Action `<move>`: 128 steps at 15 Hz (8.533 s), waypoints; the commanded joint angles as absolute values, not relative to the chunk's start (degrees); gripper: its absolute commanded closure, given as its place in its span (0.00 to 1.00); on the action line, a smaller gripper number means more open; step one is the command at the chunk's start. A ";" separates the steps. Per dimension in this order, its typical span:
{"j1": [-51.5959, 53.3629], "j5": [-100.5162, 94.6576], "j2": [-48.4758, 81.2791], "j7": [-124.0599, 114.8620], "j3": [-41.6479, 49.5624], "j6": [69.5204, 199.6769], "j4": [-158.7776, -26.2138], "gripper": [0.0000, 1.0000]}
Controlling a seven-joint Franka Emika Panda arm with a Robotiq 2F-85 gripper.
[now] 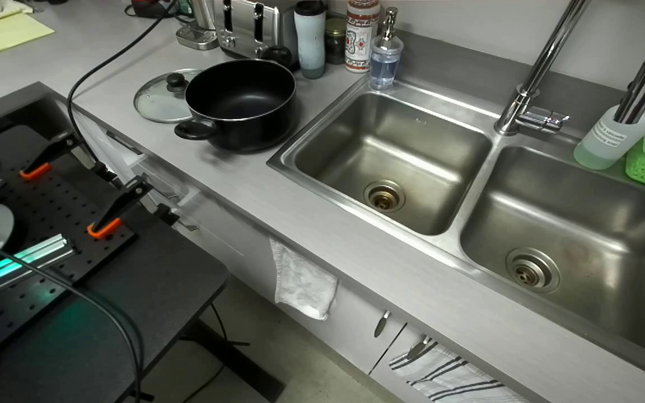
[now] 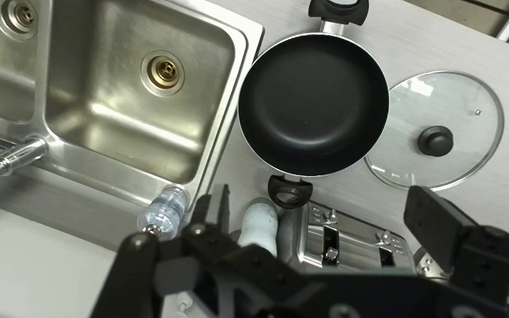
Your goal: Put the lid on the pot
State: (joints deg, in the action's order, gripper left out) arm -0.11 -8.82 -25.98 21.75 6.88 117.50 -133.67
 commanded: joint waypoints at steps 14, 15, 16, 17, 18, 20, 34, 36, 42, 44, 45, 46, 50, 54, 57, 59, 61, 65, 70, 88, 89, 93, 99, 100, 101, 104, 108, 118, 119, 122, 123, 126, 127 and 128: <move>6.66 -9.24 -14.11 36.64 2.03 126.61 -132.61 0.00; 6.84 -9.53 -13.51 37.26 1.51 127.14 -132.73 0.00; 7.18 -9.82 -13.11 38.04 0.82 127.71 -133.05 0.00; 7.35 -10.05 -12.62 38.78 0.29 128.07 -133.09 0.00; 7.56 -10.40 -12.21 39.32 -0.35 128.58 -133.29 0.00; 8.10 -10.77 -11.49 40.51 -1.54 129.30 -133.76 0.00; 8.97 -9.98 0.83 52.27 -5.04 136.52 -132.34 0.00; 8.97 -9.92 3.15 53.13 -5.85 137.22 -131.62 0.00; 8.61 -9.28 10.07 55.00 -8.12 137.12 -127.88 0.00; 8.49 -9.76 12.72 55.09 -8.63 137.41 -126.12 0.00; 8.42 -9.77 13.97 55.33 -8.92 137.10 -125.14 0.00; 8.44 -10.19 15.36 55.20 -9.10 137.32 -124.10 0.00; 9.18 -13.61 20.27 53.49 -9.26 138.37 -120.77 0.00; 10.47 -18.85 24.23 51.92 -8.95 141.09 -119.12 0.00; 11.20 -21.81 26.75 51.21 -8.85 142.30 -118.18 0.00; 11.46 -23.01 28.31 51.46 -8.92 142.86 -117.56 0.00; 11.42 -23.07 29.65 52.06 -9.30 142.94 -117.02 0.00; 11.31 -22.99 32.39 52.77 -9.78 143.13 -115.85 0.00; 11.75 -23.87 36.11 53.21 -9.78 143.64 -113.30 0.00; 13.66 -27.81 44.08 54.04 -9.68 143.46 -107.99 0.00; 13.65 -27.79 44.04 54.17 -9.69 143.40 -108.03 0.00; 13.79 -27.72 43.81 54.49 -9.69 143.04 -108.44 0.00; 13.30 -26.98 41.43 54.86 -11.03 142.98 -111.45 0.00; 13.36 -26.93 41.68 54.77 -11.01 142.57 -111.25 0.00; 13.36 -26.97 41.75 54.78 -11.05 142.53 -111.27 0.00; 13.37 -26.93 41.73 54.28 -10.81 142.32 -111.30 0.00; 13.32 -27.05 40.71 53.41 -10.45 142.61 -112.50 0.00; 12.77 -26.71 38.47 54.29 -10.71 140.54 -114.92 0.40; 12.76 -26.61 38.42 54.46 -10.78 139.77 -114.95 0.48; 12.71 -26.43 38.39 54.58 -10.97 138.03 -114.65 0.73; 12.69 -26.34 38.23 54.64 -11.07 137.40 -114.52 0.77; 12.81 -26.48 37.74 54.45 -11.10 136.12 -114.25 0.91; 12.80 -26.50 37.65 54.44 -11.12 135.94 -114.23 0.98; 12.82 -26.50 37.66 54.40 -11.13 135.74 -114.17 0.99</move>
